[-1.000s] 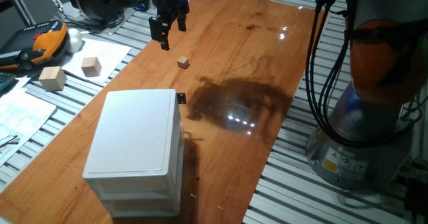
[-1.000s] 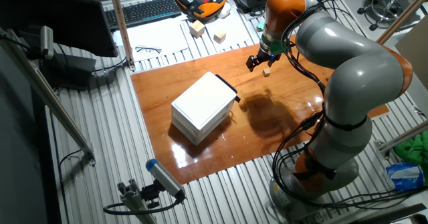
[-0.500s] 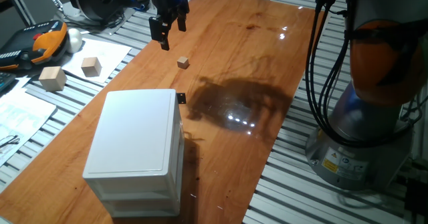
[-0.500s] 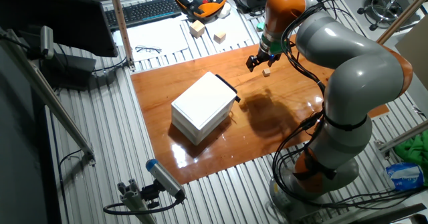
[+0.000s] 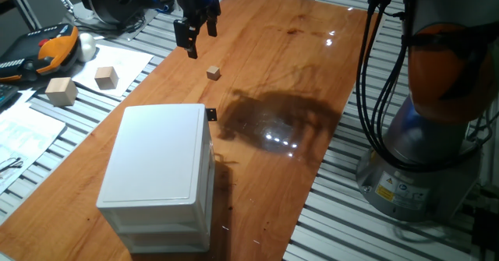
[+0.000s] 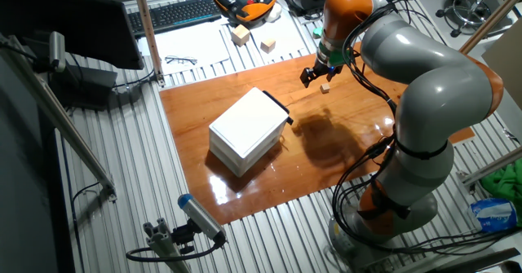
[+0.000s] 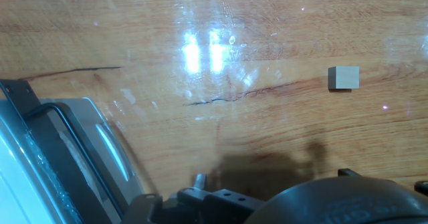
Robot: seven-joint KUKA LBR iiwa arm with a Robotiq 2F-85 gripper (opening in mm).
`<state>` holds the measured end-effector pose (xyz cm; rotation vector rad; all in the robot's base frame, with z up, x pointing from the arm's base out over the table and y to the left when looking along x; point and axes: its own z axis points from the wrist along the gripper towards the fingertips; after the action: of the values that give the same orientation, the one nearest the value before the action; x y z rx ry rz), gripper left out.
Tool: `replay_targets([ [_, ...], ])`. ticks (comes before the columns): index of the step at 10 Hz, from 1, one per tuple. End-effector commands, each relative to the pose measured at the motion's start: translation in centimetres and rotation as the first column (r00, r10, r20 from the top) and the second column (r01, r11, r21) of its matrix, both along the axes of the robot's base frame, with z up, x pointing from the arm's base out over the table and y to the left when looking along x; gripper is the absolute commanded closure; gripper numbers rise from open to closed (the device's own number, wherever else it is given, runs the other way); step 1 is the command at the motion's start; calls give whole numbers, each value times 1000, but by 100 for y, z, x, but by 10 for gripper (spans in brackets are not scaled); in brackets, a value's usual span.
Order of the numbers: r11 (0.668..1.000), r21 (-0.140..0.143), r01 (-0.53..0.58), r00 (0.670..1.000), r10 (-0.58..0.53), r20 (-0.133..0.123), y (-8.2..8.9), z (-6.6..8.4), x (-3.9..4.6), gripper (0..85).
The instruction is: Put things in the drawer
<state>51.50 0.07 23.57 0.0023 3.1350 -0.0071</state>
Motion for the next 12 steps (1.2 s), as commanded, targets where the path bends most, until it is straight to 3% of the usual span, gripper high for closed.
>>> replay_targets([
  [1, 996, -93, 6, 1000, -3, 27, 1, 4, -2, 850],
  [6, 995, -95, 4, 1000, -2, 27, 4, 3, 0, 850],
  [10, 999, -26, 22, 1000, -22, 13, 29, -89, 12, 850],
  [12, 999, -35, 18, 1000, -17, 15, 81, -107, 24, 850],
])
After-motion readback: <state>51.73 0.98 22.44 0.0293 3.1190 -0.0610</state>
